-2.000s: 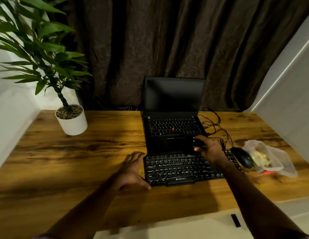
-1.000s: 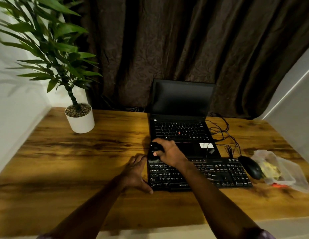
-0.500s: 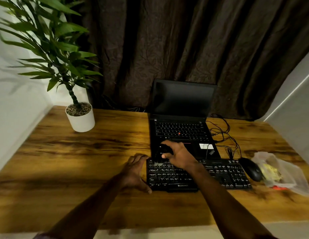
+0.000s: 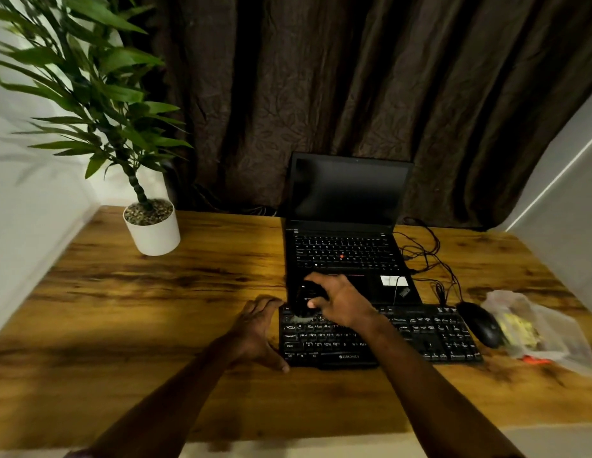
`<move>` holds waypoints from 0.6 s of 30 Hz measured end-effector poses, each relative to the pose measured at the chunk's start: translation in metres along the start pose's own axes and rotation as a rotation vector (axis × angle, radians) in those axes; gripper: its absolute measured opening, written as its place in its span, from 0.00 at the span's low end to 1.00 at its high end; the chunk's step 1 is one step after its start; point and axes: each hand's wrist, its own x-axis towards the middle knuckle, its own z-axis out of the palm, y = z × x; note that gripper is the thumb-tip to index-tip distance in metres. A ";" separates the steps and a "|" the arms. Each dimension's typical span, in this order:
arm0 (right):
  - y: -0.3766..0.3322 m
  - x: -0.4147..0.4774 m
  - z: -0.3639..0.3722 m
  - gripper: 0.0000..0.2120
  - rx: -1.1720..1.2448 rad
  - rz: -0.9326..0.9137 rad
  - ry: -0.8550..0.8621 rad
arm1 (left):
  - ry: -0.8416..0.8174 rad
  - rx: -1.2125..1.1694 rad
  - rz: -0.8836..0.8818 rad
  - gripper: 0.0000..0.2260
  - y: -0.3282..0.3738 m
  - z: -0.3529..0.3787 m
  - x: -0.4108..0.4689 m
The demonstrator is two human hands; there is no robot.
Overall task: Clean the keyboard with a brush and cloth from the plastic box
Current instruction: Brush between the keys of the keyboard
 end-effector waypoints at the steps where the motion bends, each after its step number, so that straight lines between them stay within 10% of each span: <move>1: -0.004 0.000 0.002 0.21 0.006 -0.014 0.003 | -0.004 0.000 -0.006 0.69 0.000 0.000 0.000; 18: -0.009 0.008 0.011 0.22 0.013 -0.039 -0.011 | -0.016 -0.035 -0.043 0.72 0.000 0.002 0.002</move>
